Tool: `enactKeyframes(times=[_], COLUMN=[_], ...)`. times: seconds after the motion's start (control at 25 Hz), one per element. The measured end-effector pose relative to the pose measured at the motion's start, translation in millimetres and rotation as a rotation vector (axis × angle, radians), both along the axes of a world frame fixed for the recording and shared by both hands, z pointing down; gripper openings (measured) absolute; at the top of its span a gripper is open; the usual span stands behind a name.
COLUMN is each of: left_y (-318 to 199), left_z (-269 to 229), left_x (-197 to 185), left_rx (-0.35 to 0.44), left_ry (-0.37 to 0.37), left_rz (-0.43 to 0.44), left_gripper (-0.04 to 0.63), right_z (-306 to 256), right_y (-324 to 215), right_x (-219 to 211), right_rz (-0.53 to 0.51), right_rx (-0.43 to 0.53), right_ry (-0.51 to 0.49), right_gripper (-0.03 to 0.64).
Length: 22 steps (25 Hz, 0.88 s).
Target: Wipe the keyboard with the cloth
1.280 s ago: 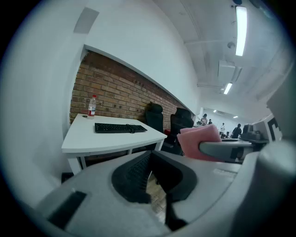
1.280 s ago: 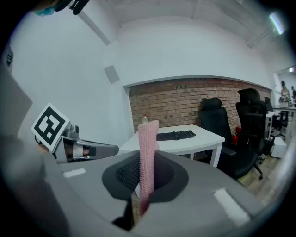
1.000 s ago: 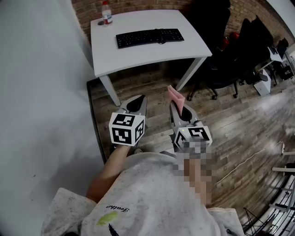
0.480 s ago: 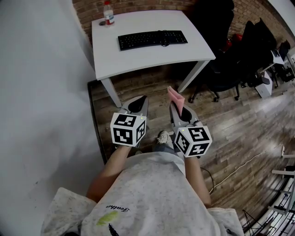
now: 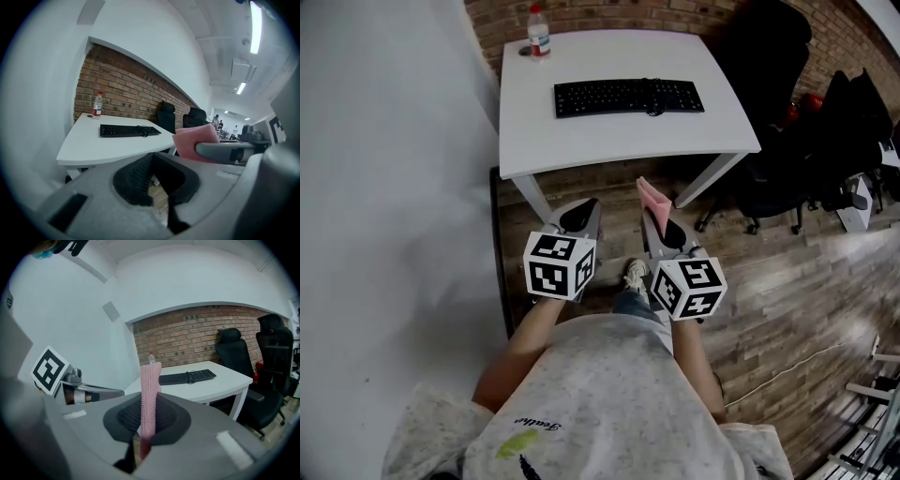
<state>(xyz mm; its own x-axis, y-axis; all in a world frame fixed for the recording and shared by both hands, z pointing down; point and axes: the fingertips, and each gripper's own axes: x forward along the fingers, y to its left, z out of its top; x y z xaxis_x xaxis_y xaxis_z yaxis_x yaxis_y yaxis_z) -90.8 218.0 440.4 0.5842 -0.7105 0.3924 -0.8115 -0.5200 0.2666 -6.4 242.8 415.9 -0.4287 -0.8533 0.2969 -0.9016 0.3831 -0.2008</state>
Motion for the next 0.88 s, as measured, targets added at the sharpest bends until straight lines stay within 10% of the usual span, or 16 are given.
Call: enactKeyframes(times=[0.88], left_y=[-166], left_z=[17], left_x=[94], left_rx=[-0.085], left_ry=[-0.042], left_rz=[-0.224], left_gripper=[-0.014], right_z=[19], right_y=[-197], right_x=[90], right_rz=[-0.289], right_rx=[-0.097], right_ry=[-0.098], right_gripper=[0.021])
